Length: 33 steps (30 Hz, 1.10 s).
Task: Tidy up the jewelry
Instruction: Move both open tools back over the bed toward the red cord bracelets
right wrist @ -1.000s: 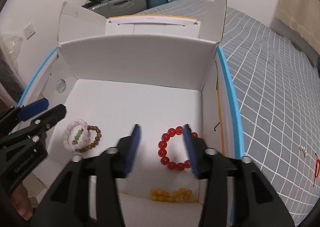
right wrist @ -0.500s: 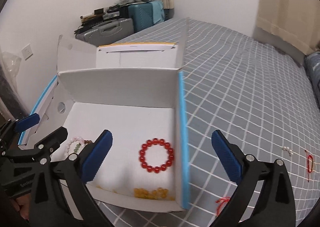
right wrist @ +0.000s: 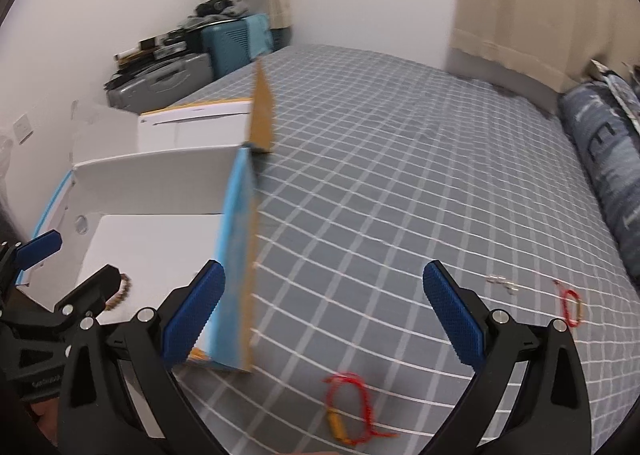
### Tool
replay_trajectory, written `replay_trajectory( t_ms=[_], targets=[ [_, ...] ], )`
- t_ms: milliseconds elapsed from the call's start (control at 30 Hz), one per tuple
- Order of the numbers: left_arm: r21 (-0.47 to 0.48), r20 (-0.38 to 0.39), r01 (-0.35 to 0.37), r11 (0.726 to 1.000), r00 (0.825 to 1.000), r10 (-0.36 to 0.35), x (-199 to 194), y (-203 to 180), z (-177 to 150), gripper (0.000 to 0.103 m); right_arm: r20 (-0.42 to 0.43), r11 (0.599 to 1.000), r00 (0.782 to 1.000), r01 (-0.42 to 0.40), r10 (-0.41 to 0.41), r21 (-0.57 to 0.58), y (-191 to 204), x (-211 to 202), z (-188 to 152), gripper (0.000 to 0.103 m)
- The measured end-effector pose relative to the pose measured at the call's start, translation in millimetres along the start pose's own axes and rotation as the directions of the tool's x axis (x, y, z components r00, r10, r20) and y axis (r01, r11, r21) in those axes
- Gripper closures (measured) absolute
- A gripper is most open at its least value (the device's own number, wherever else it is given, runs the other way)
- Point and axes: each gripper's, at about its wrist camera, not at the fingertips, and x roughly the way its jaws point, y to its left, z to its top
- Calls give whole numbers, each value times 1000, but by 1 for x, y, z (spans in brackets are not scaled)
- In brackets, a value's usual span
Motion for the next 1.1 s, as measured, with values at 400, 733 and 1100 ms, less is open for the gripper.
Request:
replay_trajectory(
  t_ms=[400, 733, 1100],
  targets=[
    [112, -47, 106, 988, 994, -101, 0, -111, -20, 6, -34, 978, 988, 157, -154, 138, -120, -18, -22, 8],
    [122, -159, 140, 983, 980, -120, 23, -158, -51, 6, -162, 931, 957, 275, -241, 241, -241, 14, -52, 8],
    [105, -250, 116, 988, 964, -86, 70, -190, -92, 6, -257, 913, 932, 320, -255, 254, -330, 60, -72, 8]
  ],
)
